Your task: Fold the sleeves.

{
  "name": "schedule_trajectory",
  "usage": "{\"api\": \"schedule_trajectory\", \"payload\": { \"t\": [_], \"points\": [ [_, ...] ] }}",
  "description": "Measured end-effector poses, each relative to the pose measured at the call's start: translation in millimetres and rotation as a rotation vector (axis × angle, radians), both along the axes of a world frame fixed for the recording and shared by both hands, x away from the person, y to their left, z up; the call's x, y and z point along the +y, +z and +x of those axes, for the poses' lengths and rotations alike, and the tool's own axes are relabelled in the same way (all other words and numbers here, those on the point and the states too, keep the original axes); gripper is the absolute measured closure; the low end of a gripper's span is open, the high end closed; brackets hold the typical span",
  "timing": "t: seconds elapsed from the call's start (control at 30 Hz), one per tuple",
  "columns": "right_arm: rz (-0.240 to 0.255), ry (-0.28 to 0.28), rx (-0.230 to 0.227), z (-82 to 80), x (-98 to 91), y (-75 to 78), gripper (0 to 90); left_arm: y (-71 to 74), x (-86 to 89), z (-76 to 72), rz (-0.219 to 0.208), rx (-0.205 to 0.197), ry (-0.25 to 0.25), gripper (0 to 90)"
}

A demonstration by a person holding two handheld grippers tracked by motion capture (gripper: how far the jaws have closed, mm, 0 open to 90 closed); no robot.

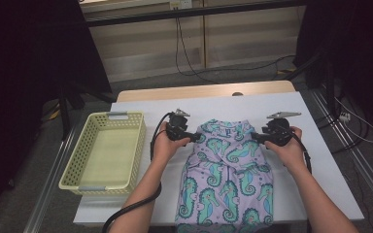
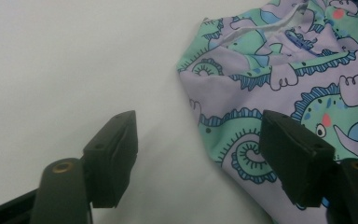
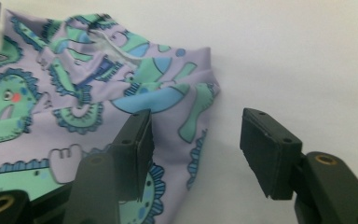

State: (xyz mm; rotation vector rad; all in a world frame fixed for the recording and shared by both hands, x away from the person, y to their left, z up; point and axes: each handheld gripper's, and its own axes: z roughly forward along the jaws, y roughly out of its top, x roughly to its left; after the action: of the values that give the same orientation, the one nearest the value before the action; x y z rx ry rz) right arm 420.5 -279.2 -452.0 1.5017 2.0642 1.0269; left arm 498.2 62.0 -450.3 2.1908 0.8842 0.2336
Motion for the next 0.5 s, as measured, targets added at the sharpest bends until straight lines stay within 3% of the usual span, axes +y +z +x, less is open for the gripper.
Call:
{"api": "schedule_trajectory", "payload": {
  "t": [0.13,0.27,0.37,0.5],
  "points": [
    [-0.042,0.021,0.022,4.3,1.5,-6.9,52.3,-1.8,-4.9,1.6,0.011,0.007,-0.005,32.0],
    [-0.011,0.028,0.044,7.0,1.2,-12.4,57.0,-5.6,-11.0,4.3,0.034,0.004,-0.040,34.4],
    [0.004,0.034,0.042,7.6,2.2,-13.0,62.8,-7.6,-15.8,6.0,0.037,0.031,-0.026,41.4],
    [-0.005,0.040,0.045,8.3,4.3,-12.9,73.3,-6.6,-19.5,7.1,0.072,0.020,-0.005,49.2]
  ]
}}
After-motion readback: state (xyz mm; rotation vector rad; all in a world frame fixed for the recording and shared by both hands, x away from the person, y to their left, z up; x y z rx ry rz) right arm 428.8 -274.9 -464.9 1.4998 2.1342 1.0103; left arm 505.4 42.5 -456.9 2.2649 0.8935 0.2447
